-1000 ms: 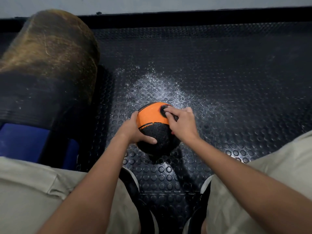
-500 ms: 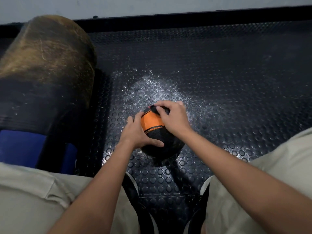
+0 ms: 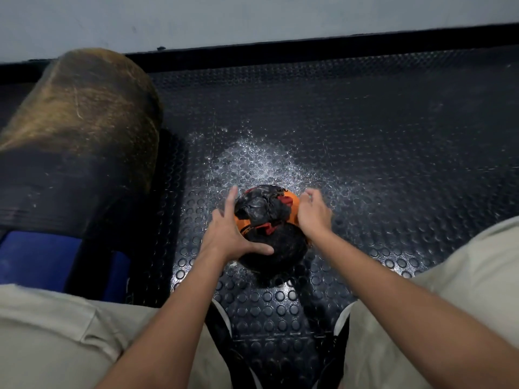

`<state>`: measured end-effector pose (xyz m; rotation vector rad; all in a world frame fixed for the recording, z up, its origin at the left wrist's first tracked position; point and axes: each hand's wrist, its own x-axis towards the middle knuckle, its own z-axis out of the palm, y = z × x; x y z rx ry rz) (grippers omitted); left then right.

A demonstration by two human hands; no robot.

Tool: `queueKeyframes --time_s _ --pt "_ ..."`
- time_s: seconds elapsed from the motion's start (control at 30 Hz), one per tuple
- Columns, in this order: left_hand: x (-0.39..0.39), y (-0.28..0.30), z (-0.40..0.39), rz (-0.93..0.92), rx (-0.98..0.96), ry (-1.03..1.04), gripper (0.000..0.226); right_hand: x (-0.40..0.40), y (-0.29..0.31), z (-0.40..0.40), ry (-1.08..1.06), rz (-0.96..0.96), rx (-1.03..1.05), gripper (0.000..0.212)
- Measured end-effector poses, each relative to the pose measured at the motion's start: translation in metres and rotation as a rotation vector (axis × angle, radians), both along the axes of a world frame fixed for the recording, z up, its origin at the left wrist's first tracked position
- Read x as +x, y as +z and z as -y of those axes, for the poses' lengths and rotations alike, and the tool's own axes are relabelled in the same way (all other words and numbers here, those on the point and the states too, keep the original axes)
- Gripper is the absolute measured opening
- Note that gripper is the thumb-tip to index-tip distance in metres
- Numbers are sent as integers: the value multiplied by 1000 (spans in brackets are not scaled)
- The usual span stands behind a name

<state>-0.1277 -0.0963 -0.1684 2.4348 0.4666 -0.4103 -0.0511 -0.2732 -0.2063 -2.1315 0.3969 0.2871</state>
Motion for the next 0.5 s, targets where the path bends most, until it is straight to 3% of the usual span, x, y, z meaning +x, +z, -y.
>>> queueKeyframes --time_s 0.07,0.17,0.33,0.5 --pt "3 5 -3 -27 30 -97 138 -3 -10 1 31 -100 57 31" --pt "12 11 -4 -38 -38 -85 104 -7 -17 0 46 -76 48 30" --pt "27 10 5 151 27 -83 88 -14 -24 -9 -104 9 108 39" --pt "19 -16 18 352 245 -402 71 -46 -36 -21 -237 252 146 45"
